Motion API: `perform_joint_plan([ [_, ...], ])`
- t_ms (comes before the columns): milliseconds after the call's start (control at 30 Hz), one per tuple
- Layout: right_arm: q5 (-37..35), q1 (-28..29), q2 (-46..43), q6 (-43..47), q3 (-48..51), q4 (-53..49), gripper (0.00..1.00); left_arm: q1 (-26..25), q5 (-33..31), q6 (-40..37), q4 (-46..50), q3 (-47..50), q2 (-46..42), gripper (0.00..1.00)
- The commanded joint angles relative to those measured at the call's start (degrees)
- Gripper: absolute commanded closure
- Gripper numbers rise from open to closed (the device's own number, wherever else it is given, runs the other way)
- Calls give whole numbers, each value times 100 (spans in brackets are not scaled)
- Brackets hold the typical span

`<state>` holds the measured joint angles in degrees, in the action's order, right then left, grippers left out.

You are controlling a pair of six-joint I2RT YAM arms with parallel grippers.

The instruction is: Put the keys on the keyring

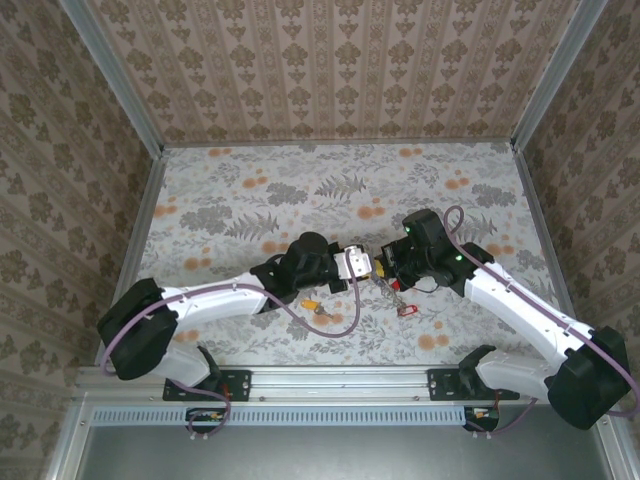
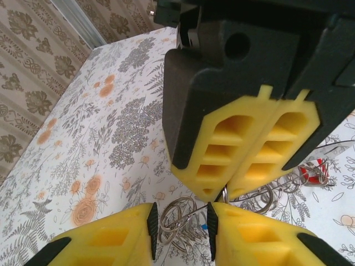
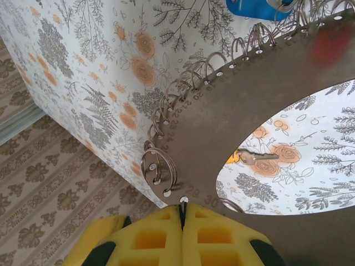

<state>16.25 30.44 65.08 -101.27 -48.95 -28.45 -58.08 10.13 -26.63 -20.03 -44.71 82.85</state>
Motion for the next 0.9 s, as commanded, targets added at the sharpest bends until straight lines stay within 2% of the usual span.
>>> perform_joint_plan([
  [0,94,35,-167,-249,122,117,100,-19,39,58,-92,-135,189,67],
  [167,-82,33,-318,-405,227,102,100,-27,289,150,-130,-91,232,63],
  [400,27,33,-318,-568,283,223,100,-19,442,-17,-228,-54,438,63],
  [700,-148,24,-329,-635,298,292,100,16,753,5,-781,246,298,61],
  [867,-66,24,-261,-638,298,425,100,151,1167,58,-564,334,144,64],
])
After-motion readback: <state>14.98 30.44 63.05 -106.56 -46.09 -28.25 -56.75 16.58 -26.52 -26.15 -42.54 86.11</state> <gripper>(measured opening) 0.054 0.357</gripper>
